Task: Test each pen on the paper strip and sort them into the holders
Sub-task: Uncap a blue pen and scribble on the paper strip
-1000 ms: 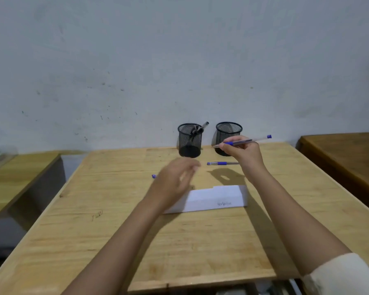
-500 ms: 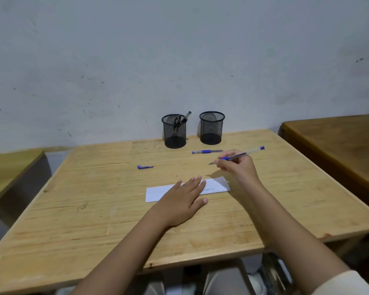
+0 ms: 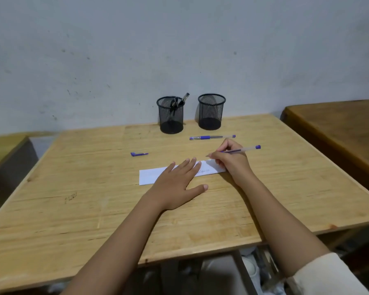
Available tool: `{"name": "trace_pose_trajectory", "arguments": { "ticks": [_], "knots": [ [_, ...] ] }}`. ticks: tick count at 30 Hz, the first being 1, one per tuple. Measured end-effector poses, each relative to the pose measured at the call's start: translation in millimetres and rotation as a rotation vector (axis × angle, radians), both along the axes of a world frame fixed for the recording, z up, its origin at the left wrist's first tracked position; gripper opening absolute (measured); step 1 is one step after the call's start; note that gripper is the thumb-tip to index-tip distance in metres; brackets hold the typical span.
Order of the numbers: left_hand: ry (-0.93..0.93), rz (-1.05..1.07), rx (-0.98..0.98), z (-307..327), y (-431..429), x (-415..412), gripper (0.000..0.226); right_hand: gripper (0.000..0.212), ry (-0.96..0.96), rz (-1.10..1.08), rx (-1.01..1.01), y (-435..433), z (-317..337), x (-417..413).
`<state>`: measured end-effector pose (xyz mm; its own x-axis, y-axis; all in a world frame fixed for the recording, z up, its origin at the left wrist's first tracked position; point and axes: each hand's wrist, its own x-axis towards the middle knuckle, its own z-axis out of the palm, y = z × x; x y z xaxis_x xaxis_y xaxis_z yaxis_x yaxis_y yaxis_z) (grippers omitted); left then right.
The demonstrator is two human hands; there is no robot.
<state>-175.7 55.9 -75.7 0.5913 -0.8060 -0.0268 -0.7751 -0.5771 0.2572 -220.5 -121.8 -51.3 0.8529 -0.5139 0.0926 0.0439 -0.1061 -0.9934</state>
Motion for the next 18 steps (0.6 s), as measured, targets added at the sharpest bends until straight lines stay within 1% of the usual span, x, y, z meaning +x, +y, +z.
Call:
{"name": "trace_pose_trajectory", "arguments": {
  "ticks": [3, 8, 11, 18],
  "knots": [
    [0.008, 0.028, -0.02, -0.9, -1.3, -0.2, 0.072, 0.036, -0.01, -0.017, 0.029, -2.3, -0.5, 1.5],
    [0.005, 0.068, -0.022, -2.5, -2.9, 2.2, 0.077, 0.043, 0.02, -0.04, -0.016, -0.2, -0.2, 14.2],
    [0.003, 0.057, -0.022, -2.7, -2.2, 2.4, 0.076, 0.041, 0.055, -0.048, -0.073, 1.5, -5.4, 19.1],
    [0.005, 0.027, -0.005, -1.6, -0.6, 2.1, 0.069, 0.037, 0.011, 0.003, -0.122, -0.7, -12.5, 19.5]
  ]
}}
